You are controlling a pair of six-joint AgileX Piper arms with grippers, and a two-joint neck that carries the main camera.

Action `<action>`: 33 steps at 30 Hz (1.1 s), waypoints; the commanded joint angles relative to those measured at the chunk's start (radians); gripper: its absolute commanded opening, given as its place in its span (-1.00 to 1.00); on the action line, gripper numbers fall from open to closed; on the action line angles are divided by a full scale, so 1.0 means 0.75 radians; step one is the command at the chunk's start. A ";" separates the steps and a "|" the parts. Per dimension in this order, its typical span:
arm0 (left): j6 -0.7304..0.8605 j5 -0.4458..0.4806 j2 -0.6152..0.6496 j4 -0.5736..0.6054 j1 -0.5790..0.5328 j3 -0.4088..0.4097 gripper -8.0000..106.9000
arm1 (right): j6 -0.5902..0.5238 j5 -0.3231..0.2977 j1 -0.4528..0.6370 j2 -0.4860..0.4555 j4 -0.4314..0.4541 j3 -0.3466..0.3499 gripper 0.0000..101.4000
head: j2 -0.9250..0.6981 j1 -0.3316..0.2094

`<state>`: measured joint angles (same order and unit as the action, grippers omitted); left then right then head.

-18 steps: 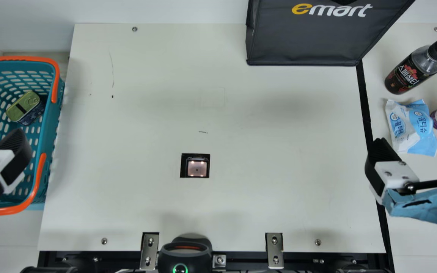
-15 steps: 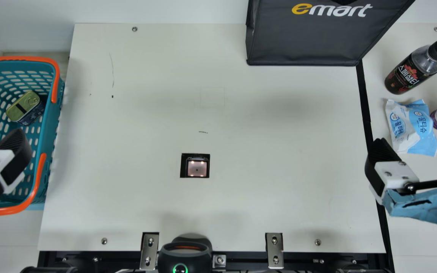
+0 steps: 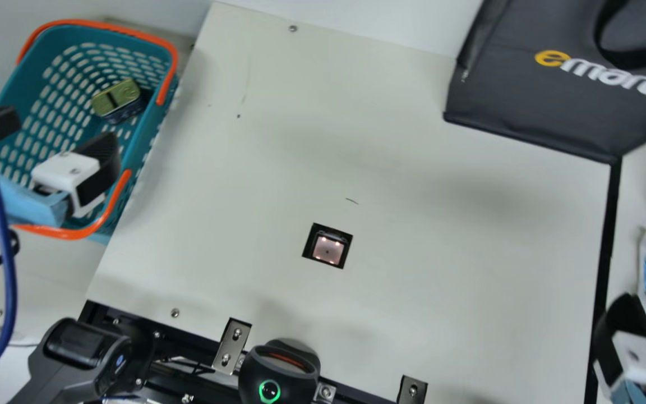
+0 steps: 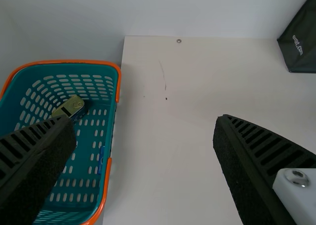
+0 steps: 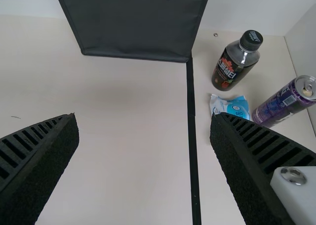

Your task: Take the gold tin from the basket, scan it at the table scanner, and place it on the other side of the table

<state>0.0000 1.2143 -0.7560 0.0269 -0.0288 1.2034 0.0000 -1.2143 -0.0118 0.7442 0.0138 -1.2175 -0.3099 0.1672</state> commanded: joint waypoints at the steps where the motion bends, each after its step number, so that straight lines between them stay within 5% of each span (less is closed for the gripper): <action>1: 0.000 0.000 0.000 0.000 0.000 0.000 0.71 | 0.000 0.000 0.000 0.000 0.000 0.000 0.87 | -0.016 -0.039; 15: -0.054 -0.019 -0.020 -0.056 0.069 -0.025 0.71 | 0.000 0.000 0.000 0.000 0.000 0.000 0.87 | -0.016 -0.039; 26: -0.206 -0.066 -0.105 -0.153 0.381 -0.097 0.71 | 0.000 0.002 0.000 0.000 0.000 0.000 0.87 | -0.016 -0.039; 33: -0.124 -0.118 -0.180 -0.109 0.606 -0.142 0.71 | 0.000 0.002 0.000 0.000 0.000 0.000 0.87 | -0.016 -0.039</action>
<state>-0.1134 1.1322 -0.8832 -0.0636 0.3744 1.1009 0.0000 -1.2132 -0.0118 0.7442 0.0138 -1.2175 -0.3175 0.1672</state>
